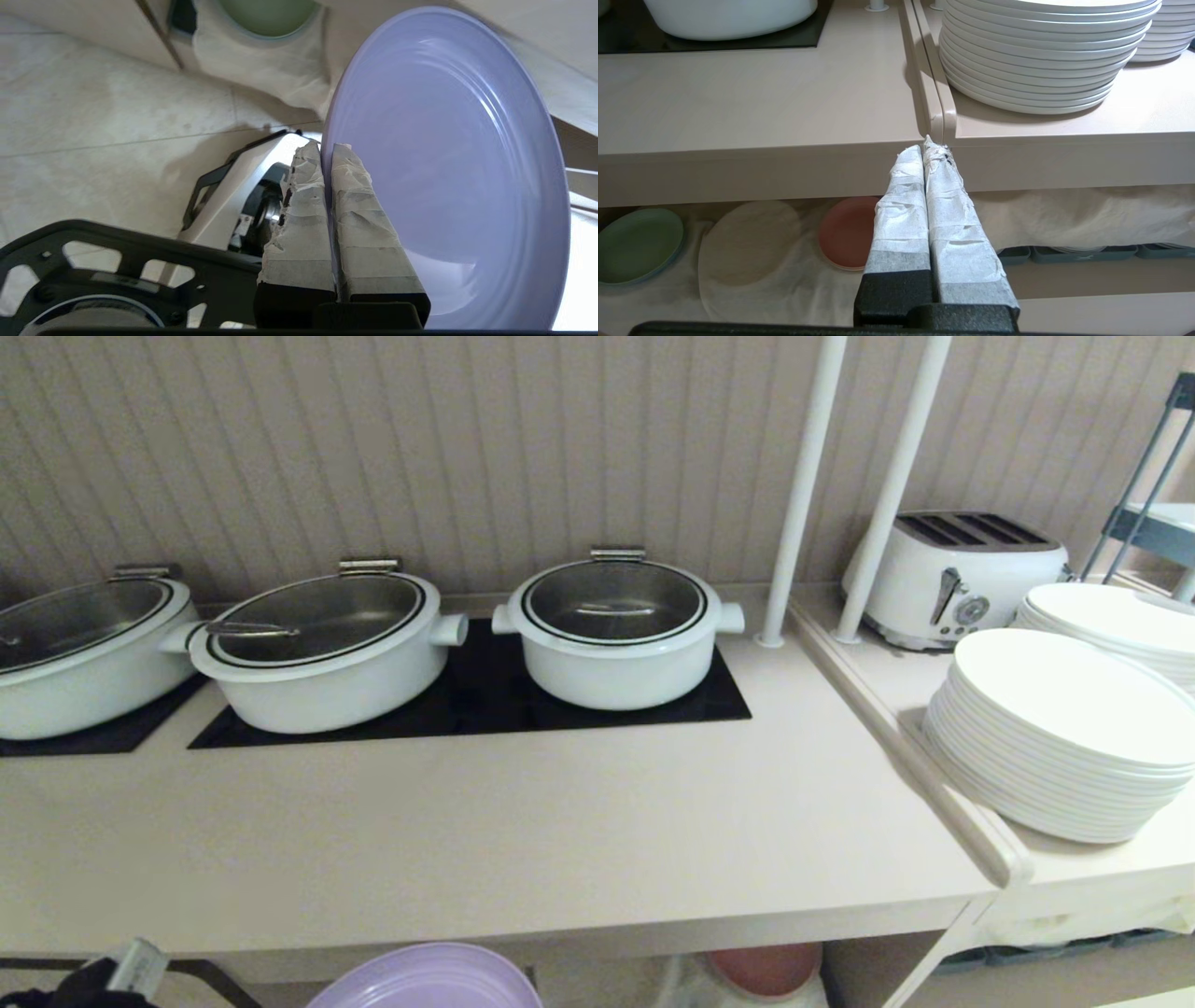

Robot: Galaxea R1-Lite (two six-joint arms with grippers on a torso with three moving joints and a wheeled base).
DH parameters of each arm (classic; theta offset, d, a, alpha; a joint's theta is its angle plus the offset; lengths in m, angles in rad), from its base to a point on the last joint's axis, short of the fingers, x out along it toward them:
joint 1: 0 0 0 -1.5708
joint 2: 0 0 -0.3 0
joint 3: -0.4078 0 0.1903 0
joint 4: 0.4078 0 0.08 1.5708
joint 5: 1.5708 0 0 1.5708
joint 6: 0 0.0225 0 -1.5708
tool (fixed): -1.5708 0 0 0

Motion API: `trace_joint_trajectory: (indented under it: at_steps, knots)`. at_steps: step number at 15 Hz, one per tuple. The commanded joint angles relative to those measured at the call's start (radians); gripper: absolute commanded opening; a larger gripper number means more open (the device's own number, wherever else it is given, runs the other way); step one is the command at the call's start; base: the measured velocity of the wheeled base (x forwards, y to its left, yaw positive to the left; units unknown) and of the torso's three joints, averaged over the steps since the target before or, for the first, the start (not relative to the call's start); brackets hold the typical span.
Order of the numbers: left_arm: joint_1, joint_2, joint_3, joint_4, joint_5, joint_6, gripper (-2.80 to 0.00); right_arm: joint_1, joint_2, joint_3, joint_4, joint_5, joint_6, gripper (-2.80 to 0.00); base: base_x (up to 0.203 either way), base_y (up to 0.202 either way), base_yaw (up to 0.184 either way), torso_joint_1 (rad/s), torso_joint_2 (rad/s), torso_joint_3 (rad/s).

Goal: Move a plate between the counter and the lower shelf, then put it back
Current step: Put the plate

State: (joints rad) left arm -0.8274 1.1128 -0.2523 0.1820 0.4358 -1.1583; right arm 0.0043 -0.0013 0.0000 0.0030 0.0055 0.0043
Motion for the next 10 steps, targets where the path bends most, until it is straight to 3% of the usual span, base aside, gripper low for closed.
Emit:
trace_joint_trajectory:
  at_steps: [1,10]
  knots:
    - [0.001,-0.014,-0.002,0.007,0.003,-0.006,-2.8,0.002,0.001,0.0,0.0,0.001,0.001,-2.8,0.0,0.0,0.0,0.0,0.0,0.0]
    - [-0.001,-0.044,-0.019,0.053,0.003,-0.002,-2.8,0.0,0.001,0.0,0.0,0.001,0.0,-2.8,0.0,0.0,0.0,0.0,0.0,0.0]
